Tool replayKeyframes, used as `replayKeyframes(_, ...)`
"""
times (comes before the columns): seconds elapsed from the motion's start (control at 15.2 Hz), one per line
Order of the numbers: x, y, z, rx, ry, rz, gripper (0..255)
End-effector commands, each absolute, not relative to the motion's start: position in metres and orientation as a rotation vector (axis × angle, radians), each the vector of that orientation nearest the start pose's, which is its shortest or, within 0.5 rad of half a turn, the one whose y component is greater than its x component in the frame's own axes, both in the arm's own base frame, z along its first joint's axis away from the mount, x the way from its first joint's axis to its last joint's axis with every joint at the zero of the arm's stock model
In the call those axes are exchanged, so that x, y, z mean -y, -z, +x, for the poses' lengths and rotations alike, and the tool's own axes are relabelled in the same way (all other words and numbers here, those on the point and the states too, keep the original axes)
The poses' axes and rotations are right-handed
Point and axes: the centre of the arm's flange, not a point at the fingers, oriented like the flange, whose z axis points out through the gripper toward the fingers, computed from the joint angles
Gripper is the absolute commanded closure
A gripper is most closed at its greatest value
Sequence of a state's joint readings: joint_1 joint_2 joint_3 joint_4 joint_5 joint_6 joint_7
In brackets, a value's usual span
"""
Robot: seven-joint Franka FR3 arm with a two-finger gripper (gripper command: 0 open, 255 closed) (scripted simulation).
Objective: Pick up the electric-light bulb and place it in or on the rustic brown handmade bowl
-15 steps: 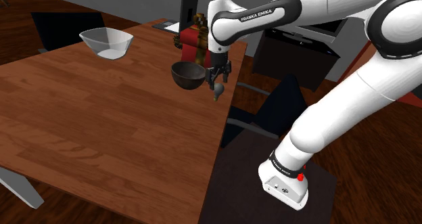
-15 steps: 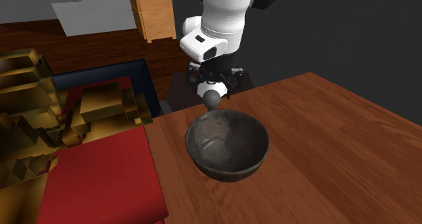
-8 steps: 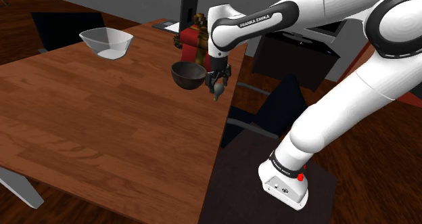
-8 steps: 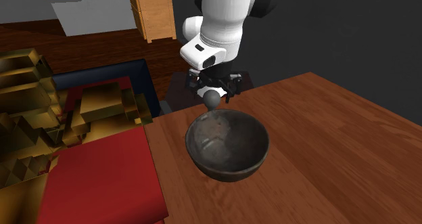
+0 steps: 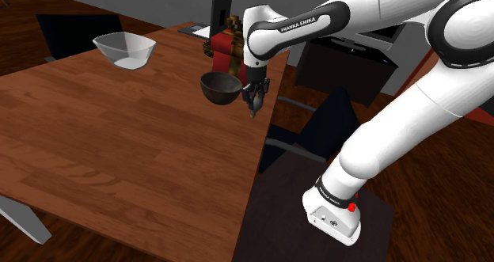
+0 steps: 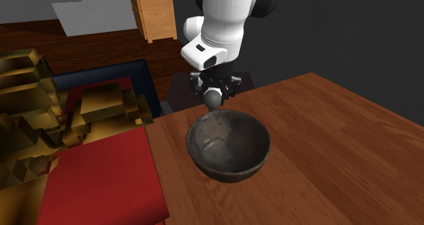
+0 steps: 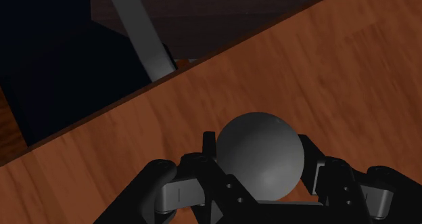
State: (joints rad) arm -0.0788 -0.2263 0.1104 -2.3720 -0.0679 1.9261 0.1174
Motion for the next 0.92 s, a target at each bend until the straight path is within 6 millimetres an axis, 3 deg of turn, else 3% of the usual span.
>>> replayKeyframes(0.0, -0.009, -0.396, 0.439, -0.098, -0.347, -3.223, 255)
replayKeyframes(0.33, -0.009, -0.396, 0.439, -0.098, -0.347, -3.223, 255)
replayKeyframes(0.86, -0.009, -0.438, 0.439, -0.098, -0.347, -3.223, 255)
